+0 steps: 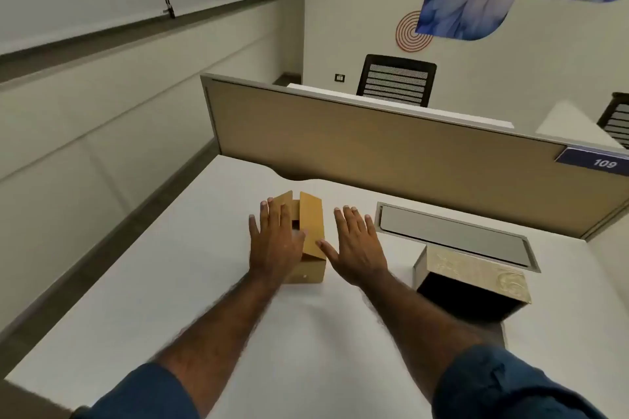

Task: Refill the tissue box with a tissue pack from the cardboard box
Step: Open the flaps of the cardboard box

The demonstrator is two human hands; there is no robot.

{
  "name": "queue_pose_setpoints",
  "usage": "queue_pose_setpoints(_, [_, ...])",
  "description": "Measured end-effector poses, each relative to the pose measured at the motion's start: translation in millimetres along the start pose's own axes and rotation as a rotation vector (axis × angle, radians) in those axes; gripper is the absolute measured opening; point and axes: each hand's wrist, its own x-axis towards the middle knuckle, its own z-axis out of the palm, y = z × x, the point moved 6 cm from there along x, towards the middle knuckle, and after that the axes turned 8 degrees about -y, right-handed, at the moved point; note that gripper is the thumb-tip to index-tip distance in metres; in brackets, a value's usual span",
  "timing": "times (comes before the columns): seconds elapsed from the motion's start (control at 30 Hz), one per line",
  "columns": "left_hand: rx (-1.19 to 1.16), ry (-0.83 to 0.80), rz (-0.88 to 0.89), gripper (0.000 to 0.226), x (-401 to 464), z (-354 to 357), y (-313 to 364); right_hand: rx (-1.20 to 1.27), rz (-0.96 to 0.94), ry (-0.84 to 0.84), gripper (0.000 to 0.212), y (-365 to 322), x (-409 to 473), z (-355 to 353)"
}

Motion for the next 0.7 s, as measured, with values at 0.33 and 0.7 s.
queue_pose_setpoints(0.33, [-0.488,-0.188,-0.002,0.048,2,39,-45,0.235,0.065,-0.118,0.103,-46,16,42])
queue_pose_setpoints(0.7, [-0.871,-0.203,-0.016,0.058,3,45,-98,0.585,0.296,0.181,0.057,-64,6,73])
